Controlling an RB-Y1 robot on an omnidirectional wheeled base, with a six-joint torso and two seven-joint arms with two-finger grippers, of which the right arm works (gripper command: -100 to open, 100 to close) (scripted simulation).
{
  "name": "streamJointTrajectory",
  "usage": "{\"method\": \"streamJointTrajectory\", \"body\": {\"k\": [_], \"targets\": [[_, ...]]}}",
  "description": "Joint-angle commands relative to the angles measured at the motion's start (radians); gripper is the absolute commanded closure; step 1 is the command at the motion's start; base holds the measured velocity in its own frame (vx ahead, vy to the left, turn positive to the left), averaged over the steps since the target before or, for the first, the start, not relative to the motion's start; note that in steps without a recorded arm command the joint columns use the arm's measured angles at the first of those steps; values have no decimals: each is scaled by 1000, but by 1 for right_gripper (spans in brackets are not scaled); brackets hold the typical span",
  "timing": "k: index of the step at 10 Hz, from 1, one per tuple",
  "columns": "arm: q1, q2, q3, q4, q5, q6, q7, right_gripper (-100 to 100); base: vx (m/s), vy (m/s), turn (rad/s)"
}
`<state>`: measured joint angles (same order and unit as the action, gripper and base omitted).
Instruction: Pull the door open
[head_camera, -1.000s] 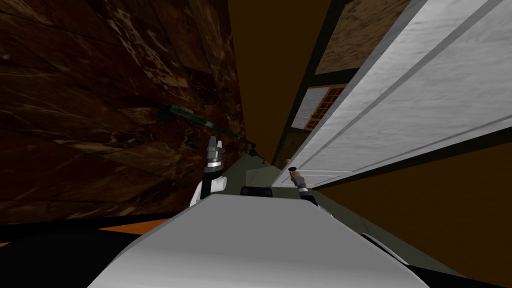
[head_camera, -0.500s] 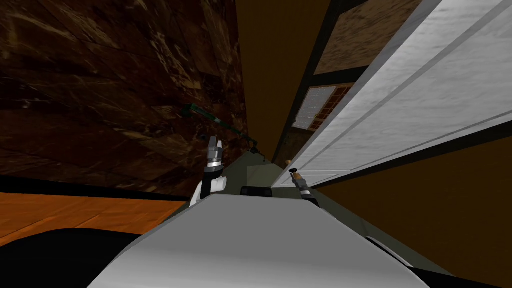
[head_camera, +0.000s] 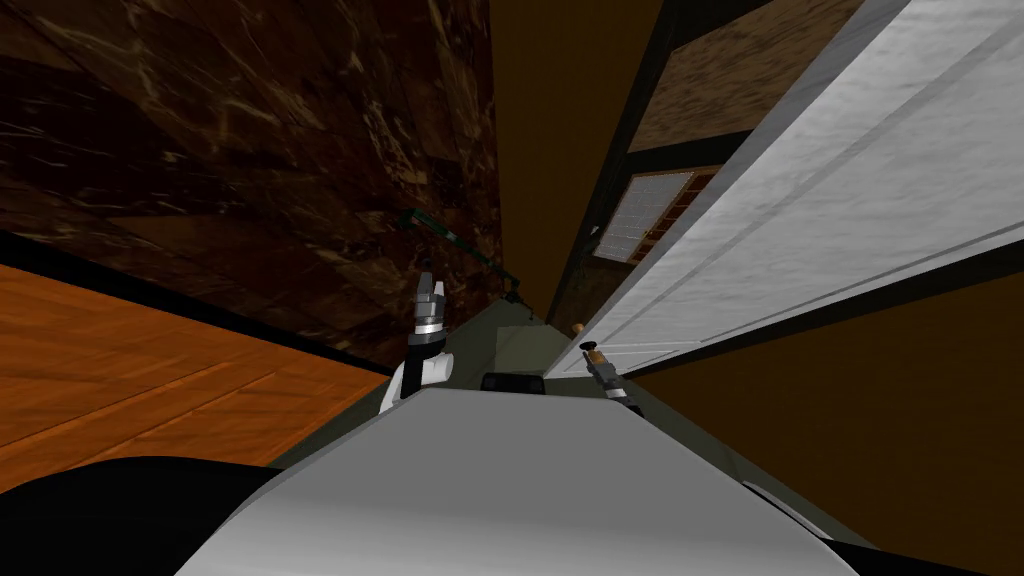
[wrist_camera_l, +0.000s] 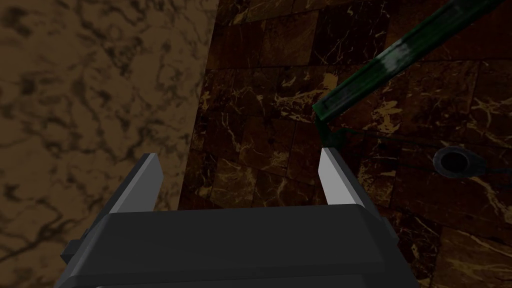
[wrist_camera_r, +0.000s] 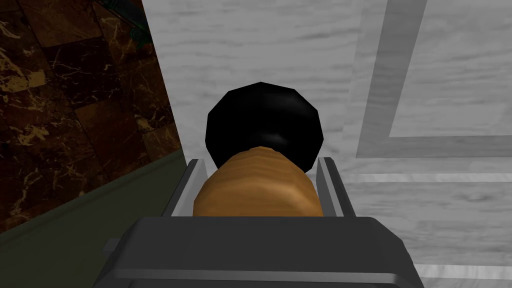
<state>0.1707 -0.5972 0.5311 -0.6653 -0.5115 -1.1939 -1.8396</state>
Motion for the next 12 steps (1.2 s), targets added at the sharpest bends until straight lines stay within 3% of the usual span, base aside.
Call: {"method": "streamJointTrajectory", "body": {"k": [1, 3, 4, 12], "targets": [[0, -8, 8, 19, 3, -31, -14, 100, -175, -57, 145], [6, -14, 18, 30, 6, -54, -25, 100, -203, -37, 125], [4, -14, 13, 21, 4, -40, -19, 100, -90, -32, 29], [5, -19, 46, 88, 7, -118, -50, 100, -199, -80, 162]]}}
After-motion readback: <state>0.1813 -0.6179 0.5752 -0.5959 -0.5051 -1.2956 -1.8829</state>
